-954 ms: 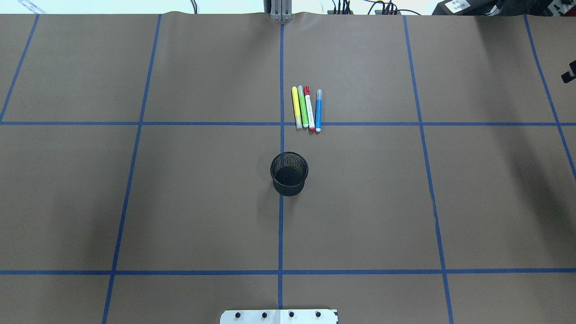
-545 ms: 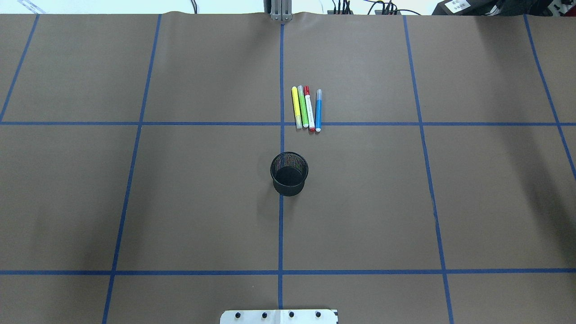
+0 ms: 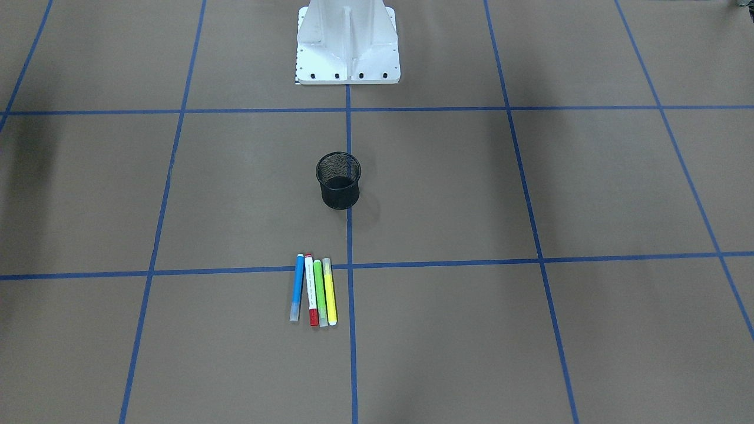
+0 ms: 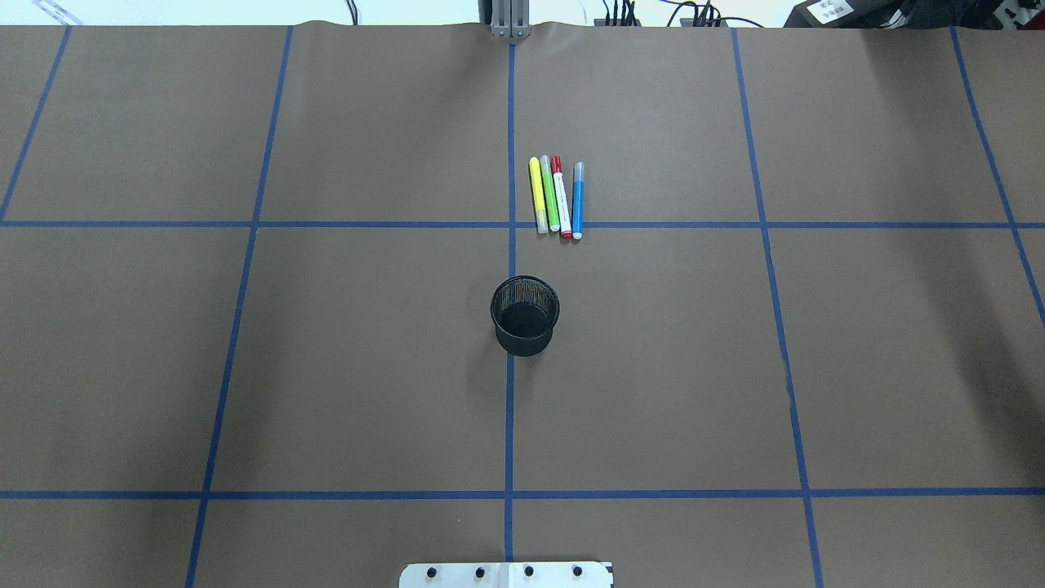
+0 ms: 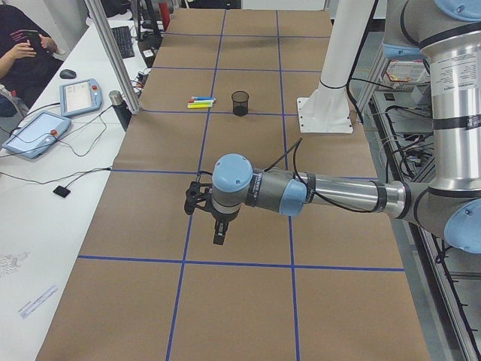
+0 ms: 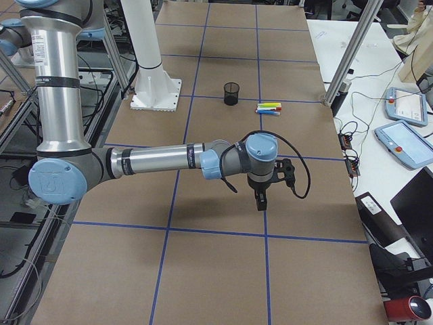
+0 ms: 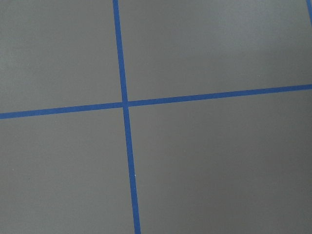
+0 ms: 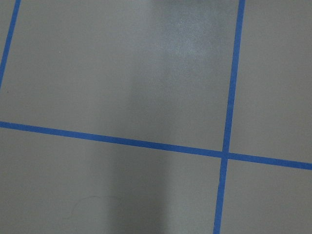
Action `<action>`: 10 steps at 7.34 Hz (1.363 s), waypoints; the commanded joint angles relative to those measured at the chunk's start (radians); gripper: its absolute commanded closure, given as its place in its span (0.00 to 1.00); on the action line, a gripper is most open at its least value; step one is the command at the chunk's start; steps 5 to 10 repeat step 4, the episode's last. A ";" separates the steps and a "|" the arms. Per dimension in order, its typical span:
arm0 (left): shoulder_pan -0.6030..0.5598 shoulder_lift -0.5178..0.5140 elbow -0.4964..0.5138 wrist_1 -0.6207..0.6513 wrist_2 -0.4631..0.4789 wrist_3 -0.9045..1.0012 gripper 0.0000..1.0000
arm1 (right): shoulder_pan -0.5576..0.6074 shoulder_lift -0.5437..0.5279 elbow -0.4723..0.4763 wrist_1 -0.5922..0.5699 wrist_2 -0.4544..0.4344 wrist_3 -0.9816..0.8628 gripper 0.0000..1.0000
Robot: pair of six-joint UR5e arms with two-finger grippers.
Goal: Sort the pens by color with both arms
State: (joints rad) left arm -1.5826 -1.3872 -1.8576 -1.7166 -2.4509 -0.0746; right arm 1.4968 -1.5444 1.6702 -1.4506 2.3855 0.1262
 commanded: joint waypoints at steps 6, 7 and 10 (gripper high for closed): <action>0.000 0.007 -0.005 0.000 0.001 -0.001 0.00 | 0.000 -0.002 -0.004 -0.013 -0.002 0.009 0.01; 0.000 0.007 -0.005 0.000 0.001 -0.001 0.00 | 0.000 -0.002 -0.004 -0.013 -0.002 0.009 0.01; 0.000 0.007 -0.005 0.000 0.001 -0.001 0.00 | 0.000 -0.002 -0.004 -0.013 -0.002 0.009 0.01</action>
